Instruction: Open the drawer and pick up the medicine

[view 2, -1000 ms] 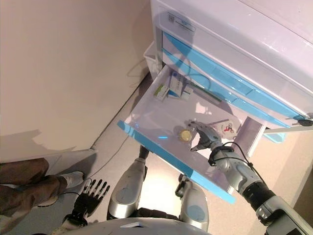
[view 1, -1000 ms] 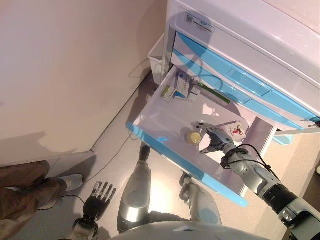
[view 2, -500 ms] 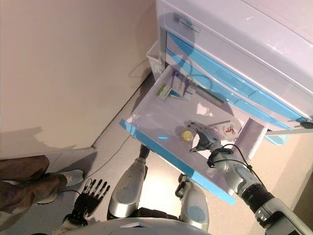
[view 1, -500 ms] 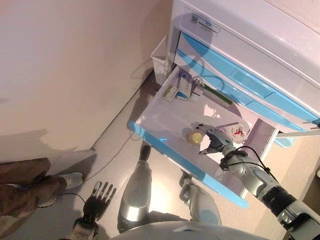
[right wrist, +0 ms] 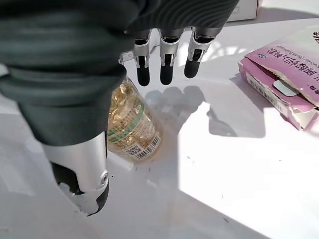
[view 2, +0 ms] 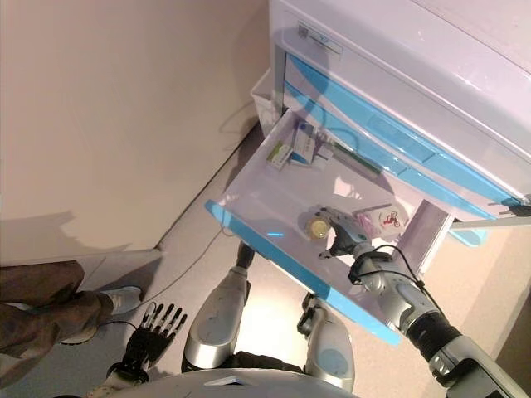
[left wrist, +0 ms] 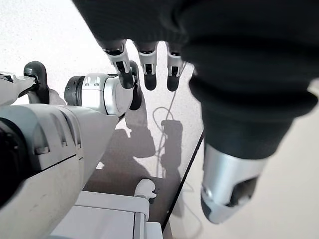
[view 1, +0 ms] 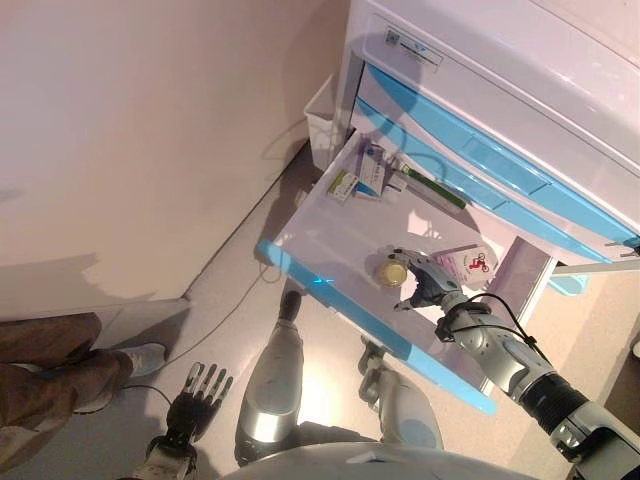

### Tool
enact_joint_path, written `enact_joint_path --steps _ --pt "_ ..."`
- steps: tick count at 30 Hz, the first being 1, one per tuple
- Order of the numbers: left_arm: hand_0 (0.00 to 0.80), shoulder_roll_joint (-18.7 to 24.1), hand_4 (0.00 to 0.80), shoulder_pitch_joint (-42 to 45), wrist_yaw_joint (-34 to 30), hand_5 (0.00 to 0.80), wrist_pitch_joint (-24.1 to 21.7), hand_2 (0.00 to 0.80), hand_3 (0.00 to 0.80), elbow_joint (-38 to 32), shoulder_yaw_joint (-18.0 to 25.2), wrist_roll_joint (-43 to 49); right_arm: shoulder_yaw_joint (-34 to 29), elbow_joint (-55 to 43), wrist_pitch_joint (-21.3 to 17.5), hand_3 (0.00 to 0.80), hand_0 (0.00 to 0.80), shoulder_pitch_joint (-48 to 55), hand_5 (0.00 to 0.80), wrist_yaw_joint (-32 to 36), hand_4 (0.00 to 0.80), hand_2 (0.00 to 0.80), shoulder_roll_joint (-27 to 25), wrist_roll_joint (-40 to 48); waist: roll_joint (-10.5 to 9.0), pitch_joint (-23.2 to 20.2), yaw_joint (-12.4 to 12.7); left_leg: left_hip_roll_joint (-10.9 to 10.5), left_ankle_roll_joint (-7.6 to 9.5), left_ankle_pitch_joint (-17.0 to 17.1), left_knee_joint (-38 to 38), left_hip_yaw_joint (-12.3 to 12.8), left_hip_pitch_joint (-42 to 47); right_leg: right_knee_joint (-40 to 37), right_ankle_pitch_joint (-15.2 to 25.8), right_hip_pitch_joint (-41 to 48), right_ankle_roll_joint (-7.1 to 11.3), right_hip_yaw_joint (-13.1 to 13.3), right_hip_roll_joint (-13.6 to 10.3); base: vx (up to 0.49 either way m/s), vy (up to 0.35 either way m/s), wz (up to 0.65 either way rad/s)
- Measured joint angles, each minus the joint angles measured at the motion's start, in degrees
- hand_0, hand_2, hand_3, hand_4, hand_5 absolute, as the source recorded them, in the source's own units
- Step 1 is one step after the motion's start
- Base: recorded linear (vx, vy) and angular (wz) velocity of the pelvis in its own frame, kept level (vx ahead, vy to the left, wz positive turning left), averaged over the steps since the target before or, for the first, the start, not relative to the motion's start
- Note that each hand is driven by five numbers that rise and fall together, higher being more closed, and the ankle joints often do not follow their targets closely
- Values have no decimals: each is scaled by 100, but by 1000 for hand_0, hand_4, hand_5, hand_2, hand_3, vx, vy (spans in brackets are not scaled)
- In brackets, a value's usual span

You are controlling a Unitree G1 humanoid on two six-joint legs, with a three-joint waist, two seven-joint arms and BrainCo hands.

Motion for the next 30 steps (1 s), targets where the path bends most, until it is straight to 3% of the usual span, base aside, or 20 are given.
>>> enact_joint_path --steps 2,7,13,16,18,30 --pt "0 0 0 0 0 0 0 0 0 0 0 0 0 0 0 0 0 0 0 0 0 0 12 22 0 0 11 -2 7 6 0 0 0 0 0 0 0 0 0 0 0 0" --pt "0 0 0 0 0 0 0 0 0 0 1 25 1 0 2 373 373 -5 373 -7 373 373 40 25 0 0 27 -1 6 7 0 0 4 0 1 2 0 1 0 0 0 0" --pt "0 -1 0 0 0 0 1 0 0 2 0 49 4 17 -4 480 480 17 480 -7 480 480 47 84 0 0 60 -1 4 6 -8 -1 75 -4 0 74 0 1 1 0 0 0" --pt "0 -1 0 0 2 0 2 0 0 -3 0 51 5 24 0 577 577 24 577 -4 577 577 48 85 -1 0 65 -1 -28 -16 -10 -7 90 -6 -7 97 9 2 2 0 0 0" --pt "0 0 0 0 5 0 3 0 0 -2 1 53 6 25 0 800 800 40 800 -4 800 800 63 85 -1 -1 68 0 -30 -15 -8 -7 87 -4 -7 99 9 2 2 0 0 0" --pt "0 4 0 0 6 0 6 0 0 0 3 201 12 25 0 800 800 38 800 -11 800 800 81 94 -6 -4 130 -2 -3 13 -3 -57 117 -40 -8 181 10 5 21 5 -5 2"
